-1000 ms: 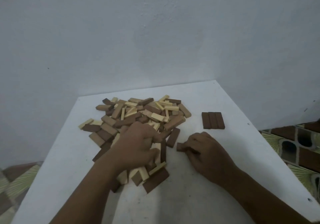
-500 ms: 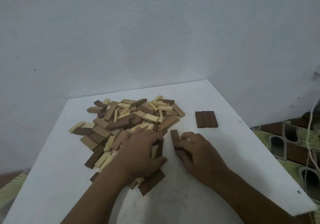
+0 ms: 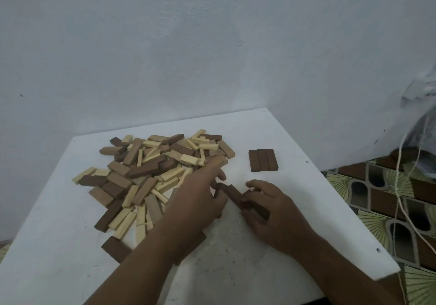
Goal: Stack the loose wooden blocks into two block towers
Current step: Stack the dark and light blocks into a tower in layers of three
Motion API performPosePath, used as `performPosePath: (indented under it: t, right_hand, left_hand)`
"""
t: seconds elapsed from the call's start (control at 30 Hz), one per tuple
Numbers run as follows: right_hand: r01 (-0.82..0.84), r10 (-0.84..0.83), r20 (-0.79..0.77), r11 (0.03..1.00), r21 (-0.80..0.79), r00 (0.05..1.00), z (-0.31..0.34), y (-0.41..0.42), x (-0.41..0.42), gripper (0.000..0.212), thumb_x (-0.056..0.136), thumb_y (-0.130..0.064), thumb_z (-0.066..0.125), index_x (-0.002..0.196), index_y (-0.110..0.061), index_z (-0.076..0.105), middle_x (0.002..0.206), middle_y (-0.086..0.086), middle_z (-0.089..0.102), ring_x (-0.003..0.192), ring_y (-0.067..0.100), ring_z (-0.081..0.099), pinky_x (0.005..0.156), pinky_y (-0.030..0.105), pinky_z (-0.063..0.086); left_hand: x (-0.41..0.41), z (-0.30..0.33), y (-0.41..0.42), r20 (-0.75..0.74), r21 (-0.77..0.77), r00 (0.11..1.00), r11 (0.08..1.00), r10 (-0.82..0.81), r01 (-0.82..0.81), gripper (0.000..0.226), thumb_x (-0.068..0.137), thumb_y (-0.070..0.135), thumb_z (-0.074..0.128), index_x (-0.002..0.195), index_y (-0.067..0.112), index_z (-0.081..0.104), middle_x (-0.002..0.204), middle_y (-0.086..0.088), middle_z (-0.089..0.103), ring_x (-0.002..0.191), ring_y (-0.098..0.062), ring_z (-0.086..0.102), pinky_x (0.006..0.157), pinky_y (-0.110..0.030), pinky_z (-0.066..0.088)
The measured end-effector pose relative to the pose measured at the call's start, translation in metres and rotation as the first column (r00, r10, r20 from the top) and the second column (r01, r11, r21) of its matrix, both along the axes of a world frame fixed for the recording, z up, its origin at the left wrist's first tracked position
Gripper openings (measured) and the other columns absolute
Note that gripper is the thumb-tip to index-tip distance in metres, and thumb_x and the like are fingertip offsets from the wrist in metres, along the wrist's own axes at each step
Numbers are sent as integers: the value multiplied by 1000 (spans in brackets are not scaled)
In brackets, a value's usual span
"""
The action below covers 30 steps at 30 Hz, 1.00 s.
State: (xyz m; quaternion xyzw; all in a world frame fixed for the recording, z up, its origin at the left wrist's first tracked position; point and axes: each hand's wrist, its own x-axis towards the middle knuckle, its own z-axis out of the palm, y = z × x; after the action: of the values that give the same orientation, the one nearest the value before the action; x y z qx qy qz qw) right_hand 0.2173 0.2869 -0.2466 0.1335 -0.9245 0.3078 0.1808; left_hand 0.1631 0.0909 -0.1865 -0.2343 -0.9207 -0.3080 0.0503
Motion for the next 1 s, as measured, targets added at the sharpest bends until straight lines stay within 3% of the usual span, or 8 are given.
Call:
performPosePath:
  t: [0.17, 0.3, 0.43, 0.57, 0.63, 0.73, 0.8, 1.0]
  right_hand:
    - [9, -10, -33, 999, -40, 999, 2, 2, 0, 27, 81, -34, 64, 102, -19, 68, 122, -1, 62, 116, 13, 54, 97, 25, 46]
    - [10, -11, -27, 999, -36, 1000, 1, 3, -1, 27, 79, -32, 67, 103, -21, 68, 122, -3, 60, 115, 10, 52, 96, 22, 45]
    - [-11, 10, -19, 999, -42, 1000, 1, 4, -2, 27, 78, -27, 71, 104, -22, 67, 120, -4, 62, 112, 4, 52, 98, 5, 33]
    - [-48, 46, -61, 998, -32, 997, 1, 5, -4, 26, 76, -24, 72, 102, -19, 67, 114, -3, 64, 110, 4, 53, 100, 11, 37]
    - [-64, 60, -69, 996, -55, 996, 1, 7, -4, 24, 75, -23, 71, 99, -19, 66, 111, -3, 66, 108, 2, 52, 100, 13, 39]
    - [-78, 76, -39, 995, -58, 996, 1, 8, -5, 18, 78, -23, 70, 95, -19, 68, 106, -4, 68, 101, -1, 54, 98, 12, 41]
    - [-78, 78, -6, 996, -46, 997, -1, 8, -5, 17, 82, -30, 65, 95, -20, 71, 103, -5, 70, 96, 0, 57, 96, 9, 41]
    - [-53, 55, 49, 998, -33, 997, -3, 9, -7, 19, 85, -29, 64, 95, -17, 75, 104, -2, 72, 97, 6, 59, 96, 2, 34]
  left_hand:
    - [8, -2, 12, 44, -44, 991, 991, 128, -126, 13, 94, 27, 59, 105, 28, 64, 95, 16, 58, 78, -3, 50, 59, -5, 31]
    - [5, -1, 12, 58, -145, 985, 978, 161, -151, 14, 93, 33, 60, 102, 22, 64, 93, 7, 61, 82, -8, 50, 59, -17, 31]
    - [2, -2, 14, 65, -234, 986, 962, 156, -137, 18, 92, 40, 61, 100, 24, 62, 93, 5, 62, 88, -12, 55, 58, -20, 31]
    - [-2, -6, 17, 107, -198, 985, 974, 133, -110, 24, 91, 35, 65, 112, 24, 63, 109, 5, 62, 106, -16, 56, 83, -26, 44]
    - [-4, -5, 17, 96, -161, 994, 986, 59, -43, 30, 91, 26, 65, 121, 25, 64, 121, 6, 62, 114, -15, 54, 97, -26, 41]
    - [-6, 0, 17, 117, -151, 991, 985, -67, 84, 27, 95, 13, 59, 117, 22, 70, 118, 5, 67, 92, -9, 53, 78, -7, 34]
    - [-8, 1, 17, 146, -138, 985, 984, -91, 111, 29, 97, 11, 55, 119, 22, 70, 119, 5, 68, 88, -6, 49, 71, -3, 32]
    - [-11, -3, 14, 166, -108, 983, 989, -80, 99, 30, 96, 15, 57, 123, 23, 67, 123, 6, 66, 101, -9, 57, 86, -9, 34]
